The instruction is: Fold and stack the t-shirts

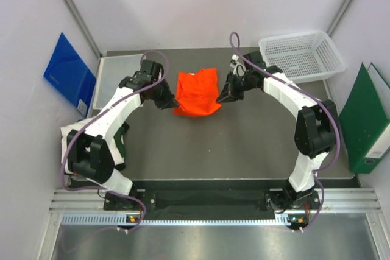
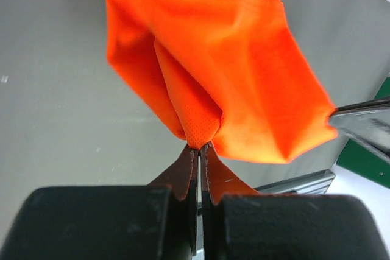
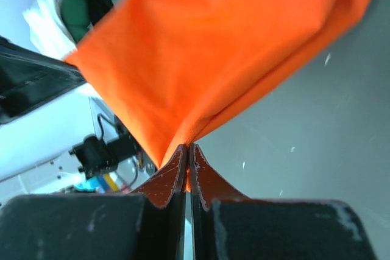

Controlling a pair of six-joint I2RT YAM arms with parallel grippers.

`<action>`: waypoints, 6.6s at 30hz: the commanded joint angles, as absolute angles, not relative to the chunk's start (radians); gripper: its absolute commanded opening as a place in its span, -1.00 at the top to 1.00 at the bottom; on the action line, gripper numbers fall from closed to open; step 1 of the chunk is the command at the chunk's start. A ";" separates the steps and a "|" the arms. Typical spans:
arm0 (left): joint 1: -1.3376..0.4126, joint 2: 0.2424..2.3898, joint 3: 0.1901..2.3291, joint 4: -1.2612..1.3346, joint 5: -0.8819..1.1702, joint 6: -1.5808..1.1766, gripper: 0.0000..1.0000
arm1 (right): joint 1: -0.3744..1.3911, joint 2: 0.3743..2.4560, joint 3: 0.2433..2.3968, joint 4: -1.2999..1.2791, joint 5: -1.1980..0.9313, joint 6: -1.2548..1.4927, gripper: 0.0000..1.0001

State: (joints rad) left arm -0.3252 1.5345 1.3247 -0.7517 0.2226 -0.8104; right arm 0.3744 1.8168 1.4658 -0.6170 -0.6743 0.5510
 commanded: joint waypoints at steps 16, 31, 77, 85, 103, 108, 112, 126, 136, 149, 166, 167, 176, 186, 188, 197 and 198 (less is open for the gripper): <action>-0.184 1.959 1.756 -0.525 0.317 -0.729 1.00 | 0.275 2.219 1.957 -0.416 -0.638 0.525 0.99; -0.100 2.261 1.966 -0.315 0.489 -0.793 0.28 | 0.261 2.417 2.108 -0.100 -0.496 0.728 0.35; -0.189 2.355 1.813 -0.440 0.422 -0.750 0.64 | 0.175 1.902 1.417 -0.221 -0.505 0.632 -0.66; -0.196 2.284 1.793 -0.581 0.436 -0.603 1.00 | 0.173 1.901 1.407 -0.255 -0.528 0.612 -0.66; -0.267 1.933 1.339 -0.712 0.411 -0.482 1.00 | 0.186 1.923 1.367 -0.346 -0.558 0.562 -0.66; -0.271 1.878 1.419 -0.787 0.287 -0.485 -0.70 | 0.213 1.931 1.419 -0.408 -0.548 0.514 -0.90; -0.270 1.870 1.547 -0.859 0.206 -0.466 -0.98 | 0.232 1.910 1.433 -0.443 -0.563 0.494 -0.98; -0.268 2.029 1.689 -0.821 0.204 -0.514 -0.98 | 0.305 1.979 1.483 -0.416 -0.781 0.611 -0.15; -0.268 2.069 1.701 -0.789 0.198 -0.531 -0.89 | 0.365 2.074 1.574 -0.606 -0.750 0.555 0.13; -0.268 2.089 1.713 -0.770 0.210 -0.538 -0.86 | 0.362 2.031 1.546 -0.612 -0.667 0.549 0.14; -0.268 2.095 1.715 -0.738 0.242 -0.549 1.00 | 0.368 2.070 1.605 -0.514 -0.658 0.575 1.00; -0.268 2.092 1.715 -0.741 0.239 -0.548 1.00 | 0.368 2.056 1.592 -0.511 -0.655 0.572 1.00; -0.250 2.063 1.701 -0.755 0.203 -0.545 1.00 | 0.371 1.919 1.565 -0.463 -0.597 0.538 1.00; -0.229 2.074 1.712 -0.756 0.149 -0.564 1.00 | 0.364 2.074 1.658 -0.482 -0.537 0.506 1.00; -0.221 2.077 1.715 -0.749 0.144 -0.571 1.00 | 0.356 2.103 1.677 -0.477 -0.519 0.500 1.00; -0.193 2.135 1.827 -0.765 0.132 -0.549 0.81 | 0.336 2.212 1.793 -0.466 -0.445 0.495 1.00; -0.192 2.140 1.862 -0.778 0.132 -0.542 0.52 | 0.334 2.227 1.798 -0.465 -0.431 0.497 1.00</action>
